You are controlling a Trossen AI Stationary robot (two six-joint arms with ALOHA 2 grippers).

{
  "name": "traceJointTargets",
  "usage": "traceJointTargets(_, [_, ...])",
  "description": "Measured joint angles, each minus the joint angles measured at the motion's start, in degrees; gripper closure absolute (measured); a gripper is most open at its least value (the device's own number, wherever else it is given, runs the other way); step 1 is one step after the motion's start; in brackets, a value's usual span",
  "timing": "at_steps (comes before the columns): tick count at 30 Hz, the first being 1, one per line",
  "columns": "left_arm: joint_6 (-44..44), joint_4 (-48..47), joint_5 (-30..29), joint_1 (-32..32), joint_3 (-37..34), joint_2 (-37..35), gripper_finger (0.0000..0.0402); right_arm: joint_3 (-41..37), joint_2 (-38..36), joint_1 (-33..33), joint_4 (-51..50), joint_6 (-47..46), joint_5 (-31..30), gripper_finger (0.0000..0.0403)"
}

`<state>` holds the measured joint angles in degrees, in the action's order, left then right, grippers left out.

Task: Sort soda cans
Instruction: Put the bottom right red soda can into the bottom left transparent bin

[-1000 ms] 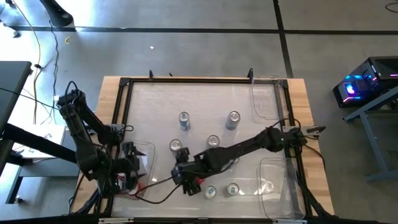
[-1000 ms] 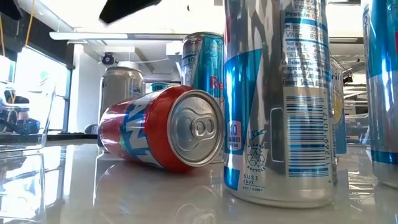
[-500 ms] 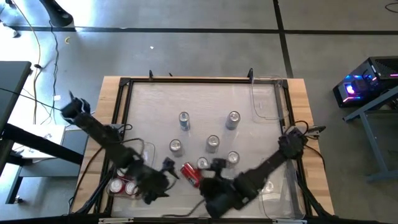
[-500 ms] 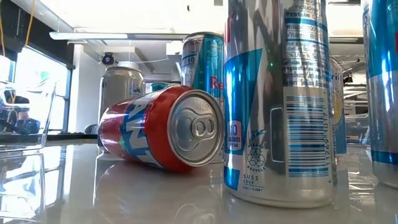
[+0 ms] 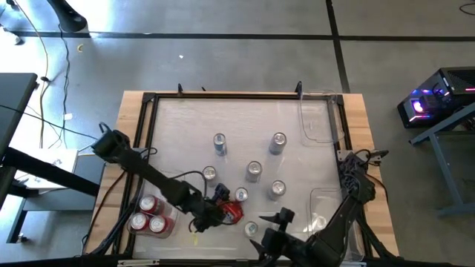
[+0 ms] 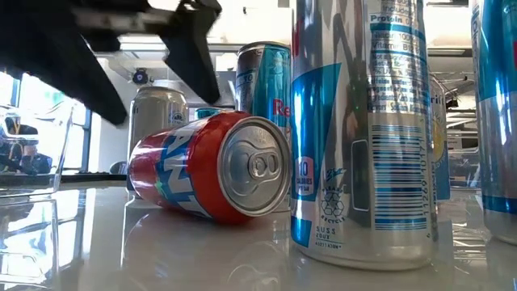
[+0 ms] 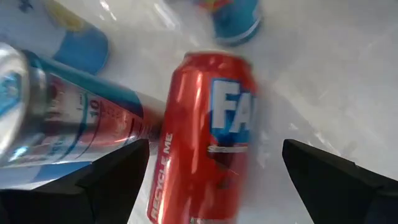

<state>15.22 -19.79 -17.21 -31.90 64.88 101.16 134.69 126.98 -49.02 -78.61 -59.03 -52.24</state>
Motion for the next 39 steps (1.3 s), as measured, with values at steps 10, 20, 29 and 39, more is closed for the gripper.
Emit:
traceJointTargets(10, [-2.1,-3.5,4.0,4.0,2.1,5.6,0.0037,0.0,0.1,-1.5,3.0,-1.6,0.5,0.0059])
traceJointTargets(20, [-8.3,-8.4,0.8,2.0,2.0,6.3,0.0043,-2.6,0.2,-2.0,8.1,0.8,0.4,0.0059])
traceJointTargets(29, [-17.8,-14.6,-0.9,-1.1,1.9,6.4,0.0103,-5.5,0.3,-1.1,11.2,2.3,4.5,0.0059])
traceJointTargets(39, [-27.1,-21.9,-7.2,-5.5,1.9,6.3,0.0090,-5.5,0.3,-0.9,12.1,5.2,5.0,0.0059])
